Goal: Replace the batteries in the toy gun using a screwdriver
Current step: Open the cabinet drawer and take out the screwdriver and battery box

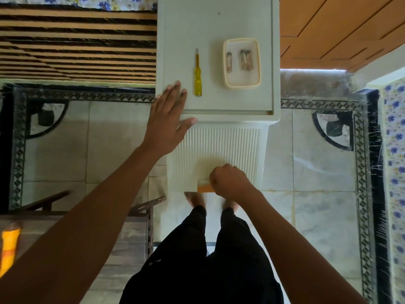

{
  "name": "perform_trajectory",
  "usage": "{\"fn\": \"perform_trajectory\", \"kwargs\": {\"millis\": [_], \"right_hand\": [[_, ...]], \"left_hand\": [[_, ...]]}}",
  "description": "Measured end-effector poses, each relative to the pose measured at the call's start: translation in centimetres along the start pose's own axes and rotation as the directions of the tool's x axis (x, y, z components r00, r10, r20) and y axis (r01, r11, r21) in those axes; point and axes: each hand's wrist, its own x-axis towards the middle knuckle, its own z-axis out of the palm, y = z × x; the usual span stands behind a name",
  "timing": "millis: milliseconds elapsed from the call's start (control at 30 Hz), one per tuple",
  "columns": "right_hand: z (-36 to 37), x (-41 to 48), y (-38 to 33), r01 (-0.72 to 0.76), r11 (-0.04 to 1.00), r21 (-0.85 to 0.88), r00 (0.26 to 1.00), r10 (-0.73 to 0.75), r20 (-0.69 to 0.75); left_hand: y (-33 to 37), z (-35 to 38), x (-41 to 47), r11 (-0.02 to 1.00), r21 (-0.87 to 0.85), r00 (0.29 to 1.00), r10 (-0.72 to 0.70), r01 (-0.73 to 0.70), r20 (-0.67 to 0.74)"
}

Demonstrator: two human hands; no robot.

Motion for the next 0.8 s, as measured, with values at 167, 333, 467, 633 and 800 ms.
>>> {"fn": "perform_trajectory", "kwargs": {"millis": [167, 333, 467, 633, 800], "right_hand": [[1.9, 5.3, 2.9, -0.024, 0.996, 0.081, 0.999, 0.022, 0.036], [2.4, 12.9, 4.7, -0.071, 0.986, 0.153, 0.997, 0.075, -0.027], [0.1, 14.6, 4.3, -0.131, 0.946, 0.296, 0.983, 0.162, -0.082], [0.3, 14.1, 4.2, -0.197, 0.835, 0.514, 0.944, 0.303, -0.132], [2.0, 12.1, 5.8, -0.308, 0.421, 0.853, 0.699, 0.708, -0.097]], "left_hand": [[-0.4, 0.6, 0.0, 1.0, 0.009, 0.999, 0.009, -0.009, -0.03], [-0.7, 0.9, -0.2, 0.979, 0.203, 1.0, 0.031, -0.031, 0.005], [-0.2, 1.5, -0.3, 0.936, 0.352, 0.997, 0.041, -0.018, -0.057], [-0.1, 1.9, -0.4, 0.917, 0.4, 0.993, 0.053, -0.005, -0.107], [-0.2, 1.8, -0.5, 0.924, 0.383, 0.992, 0.053, -0.005, -0.114]]}}
